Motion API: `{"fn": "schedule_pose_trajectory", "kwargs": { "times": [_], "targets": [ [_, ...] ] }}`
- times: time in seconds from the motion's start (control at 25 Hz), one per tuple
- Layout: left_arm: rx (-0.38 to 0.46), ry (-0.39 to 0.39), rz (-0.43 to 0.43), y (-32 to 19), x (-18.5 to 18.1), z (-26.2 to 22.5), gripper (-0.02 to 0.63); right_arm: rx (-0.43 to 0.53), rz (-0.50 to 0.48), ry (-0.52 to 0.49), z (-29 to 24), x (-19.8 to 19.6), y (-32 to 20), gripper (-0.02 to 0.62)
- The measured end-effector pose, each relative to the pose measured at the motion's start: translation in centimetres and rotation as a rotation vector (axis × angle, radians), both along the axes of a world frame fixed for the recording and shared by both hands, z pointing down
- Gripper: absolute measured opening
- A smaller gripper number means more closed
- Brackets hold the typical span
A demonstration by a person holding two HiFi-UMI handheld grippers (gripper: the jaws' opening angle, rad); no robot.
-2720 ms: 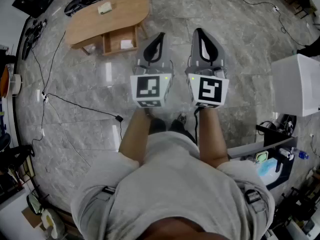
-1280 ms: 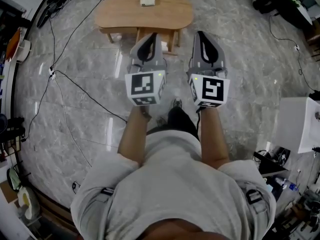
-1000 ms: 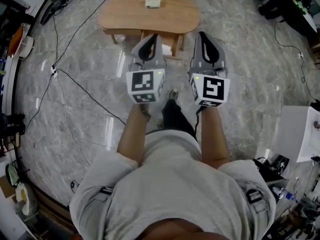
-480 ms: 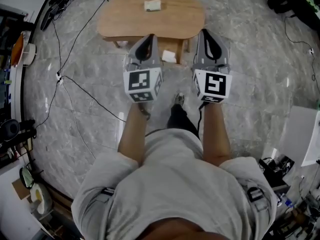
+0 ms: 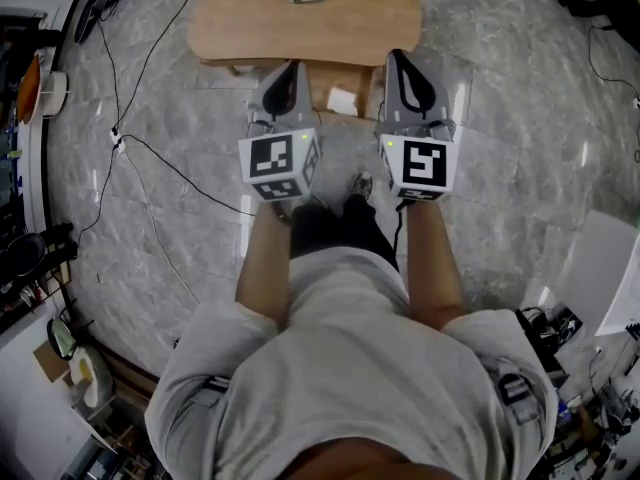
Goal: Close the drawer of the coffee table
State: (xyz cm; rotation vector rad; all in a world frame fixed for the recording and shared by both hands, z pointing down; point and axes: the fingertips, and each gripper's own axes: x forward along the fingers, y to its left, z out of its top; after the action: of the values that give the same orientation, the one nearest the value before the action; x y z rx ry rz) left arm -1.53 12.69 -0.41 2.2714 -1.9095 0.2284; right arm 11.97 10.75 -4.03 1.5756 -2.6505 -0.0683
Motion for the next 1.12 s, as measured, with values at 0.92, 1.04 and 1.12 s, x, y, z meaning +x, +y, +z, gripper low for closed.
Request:
{"fn": "schedule_pose_trajectory", "kwargs": {
  "times": [0.92, 1.04, 1.12],
  "targets": [
    [-0.360, -0.057, 0.139, -7.7, -13.0, 21.6, 0.021, -0.276, 0.011, 0.220, 20.8, -9.6, -7.6, 0.006],
    [-0.429, -0.012, 0.170, -7.4, -13.0, 25.8, 0.021, -0.337, 0.009, 0.225, 25.2, -10.1, -7.4, 0.007],
    [-0.466, -0.015, 0.206, -7.1, -12.8, 28.6, 0.021, -0.368, 0.019, 0.244, 28.0, -10.2, -7.6, 0.006]
  ]
}}
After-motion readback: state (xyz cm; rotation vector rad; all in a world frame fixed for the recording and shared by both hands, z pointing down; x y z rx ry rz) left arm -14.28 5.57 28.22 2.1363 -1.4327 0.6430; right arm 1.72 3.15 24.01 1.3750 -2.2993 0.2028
